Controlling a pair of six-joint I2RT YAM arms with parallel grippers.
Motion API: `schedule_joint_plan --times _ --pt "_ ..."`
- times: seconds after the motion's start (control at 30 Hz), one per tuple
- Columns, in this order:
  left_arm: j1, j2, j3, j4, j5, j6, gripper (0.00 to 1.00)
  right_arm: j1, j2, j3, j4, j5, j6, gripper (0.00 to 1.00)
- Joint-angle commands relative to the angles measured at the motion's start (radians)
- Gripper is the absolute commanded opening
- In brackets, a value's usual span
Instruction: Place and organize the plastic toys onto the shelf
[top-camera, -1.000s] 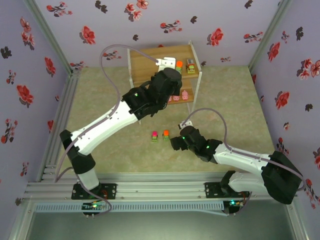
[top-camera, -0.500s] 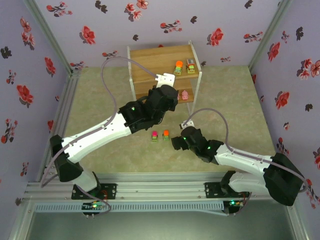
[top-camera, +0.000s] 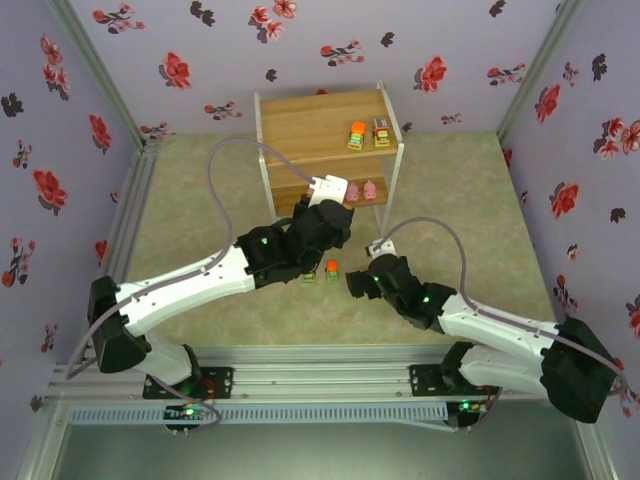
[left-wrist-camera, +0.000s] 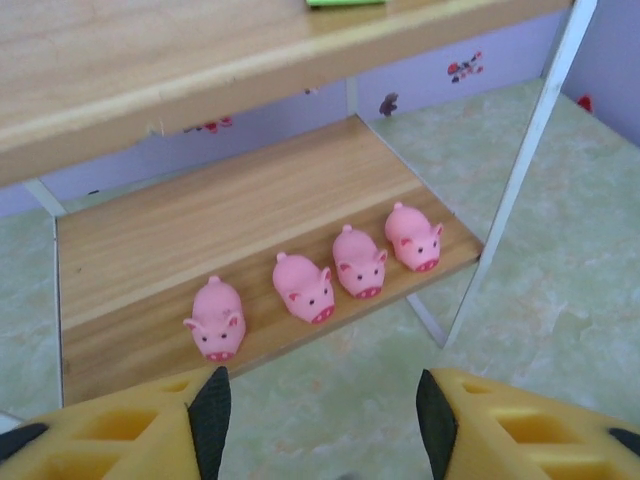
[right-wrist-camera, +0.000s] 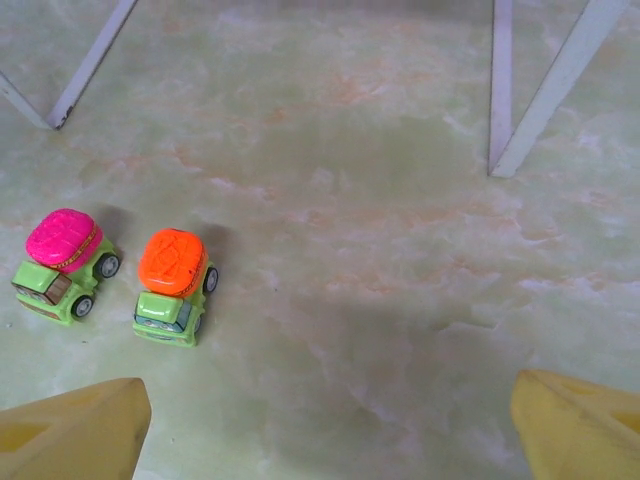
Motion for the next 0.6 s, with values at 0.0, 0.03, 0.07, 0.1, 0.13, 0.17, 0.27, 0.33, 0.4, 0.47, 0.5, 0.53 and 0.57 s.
schedule_joint_plan --times 0.0,0.03,0.07,0.1,0.13,0.17,0.27,0.33,0.4,0.47,0.5,0.53,0.57 --pt "-0.01 -0.039 -0.041 0.039 -0.035 -0.012 0.61 0.012 -0.021 0.021 -0.054 0.037 0.037 0.94" --pt "-0.01 -0.045 -0.055 0.041 -0.036 -0.017 0.62 0.014 -0.023 0.027 -0.064 0.043 0.046 0.93" --pt "-0.01 -0.053 -0.073 0.044 -0.039 -0.021 0.62 0.014 -0.021 0.035 -0.076 0.046 0.055 0.93" --pt "-0.01 -0.061 -0.092 0.046 -0.042 -0.029 0.63 0.016 -0.019 0.044 -0.086 0.049 0.065 0.92" --pt "-0.01 -0.069 -0.108 0.046 -0.045 -0.034 0.63 0.018 -0.017 0.049 -0.096 0.054 0.074 0.92" --pt "-0.01 -0.077 -0.123 0.046 -0.047 -0.039 0.63 0.021 -0.014 0.055 -0.105 0.055 0.087 0.91" --pt "-0.01 -0.101 -0.169 0.045 -0.054 -0.057 0.66 0.034 -0.006 0.069 -0.114 0.062 0.116 0.9" --pt "-0.01 -0.116 -0.199 0.045 -0.056 -0.067 0.69 0.042 0.007 0.082 -0.124 0.066 0.137 0.88" --pt "-0.01 -0.129 -0.228 0.043 -0.061 -0.078 0.7 0.05 0.032 0.103 -0.146 0.076 0.163 0.87" --pt "-0.009 -0.138 -0.25 0.038 -0.062 -0.089 0.71 0.057 0.06 0.126 -0.161 0.077 0.18 0.86" --pt "-0.009 -0.143 -0.263 0.033 -0.064 -0.098 0.71 0.066 0.072 0.135 -0.165 0.08 0.187 0.86" --pt "-0.009 -0.146 -0.272 0.03 -0.064 -0.104 0.71 0.071 0.081 0.141 -0.164 0.084 0.192 0.86" --pt "-0.009 -0.151 -0.284 0.027 -0.064 -0.111 0.73 0.077 0.092 0.15 -0.165 0.086 0.197 0.86"
